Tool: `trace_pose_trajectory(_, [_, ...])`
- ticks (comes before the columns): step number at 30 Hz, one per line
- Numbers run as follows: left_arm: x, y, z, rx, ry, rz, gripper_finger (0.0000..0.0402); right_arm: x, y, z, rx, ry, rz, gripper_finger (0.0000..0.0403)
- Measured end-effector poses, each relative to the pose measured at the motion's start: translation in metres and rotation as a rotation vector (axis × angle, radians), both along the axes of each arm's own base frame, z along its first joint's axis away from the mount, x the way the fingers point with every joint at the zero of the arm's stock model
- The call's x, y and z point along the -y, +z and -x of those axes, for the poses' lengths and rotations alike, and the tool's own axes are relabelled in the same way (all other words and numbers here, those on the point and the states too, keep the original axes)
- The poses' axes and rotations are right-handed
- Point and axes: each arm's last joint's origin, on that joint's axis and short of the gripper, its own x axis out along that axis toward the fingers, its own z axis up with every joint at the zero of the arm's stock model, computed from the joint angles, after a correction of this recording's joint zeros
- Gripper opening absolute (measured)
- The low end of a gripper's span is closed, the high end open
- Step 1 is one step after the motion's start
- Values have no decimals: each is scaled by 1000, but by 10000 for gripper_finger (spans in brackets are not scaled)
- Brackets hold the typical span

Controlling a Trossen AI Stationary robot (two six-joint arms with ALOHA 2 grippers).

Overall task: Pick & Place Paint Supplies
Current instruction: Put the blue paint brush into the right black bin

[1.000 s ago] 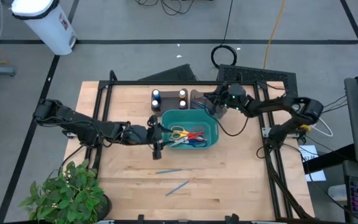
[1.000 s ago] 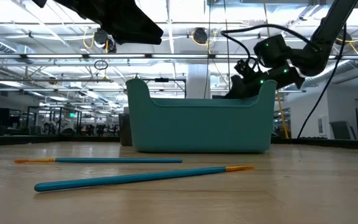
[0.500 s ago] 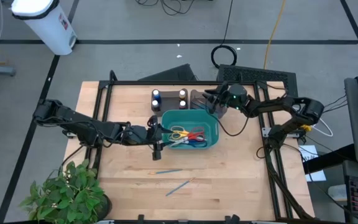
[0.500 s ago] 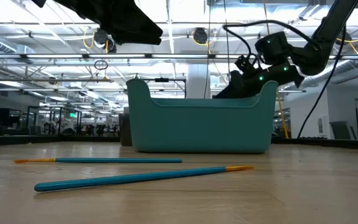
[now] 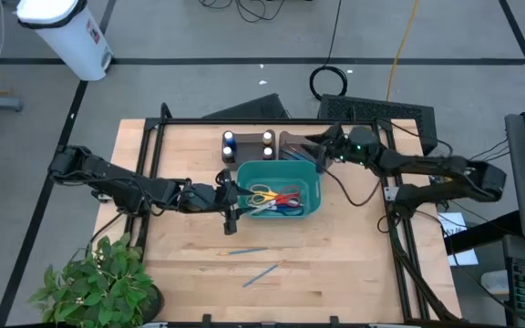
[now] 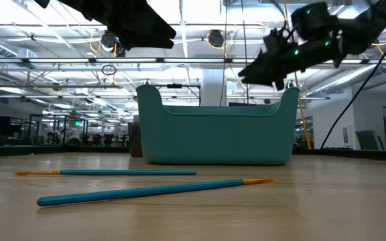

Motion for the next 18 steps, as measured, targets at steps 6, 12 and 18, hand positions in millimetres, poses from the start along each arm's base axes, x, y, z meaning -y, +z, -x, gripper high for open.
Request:
trace_pose_trajectory(6, [1,-1,0,1,11,59,209,-47,20,0,83,257,-110,156])
trace_pose_trajectory(12, [10,-5,3,-68,-161,210,209,-108,25,-2,176,567,-91,145])
trace_pose_trajectory(18, [36,-10,12,-154,-287,336,209,-162,26,6,293,827,18,140])
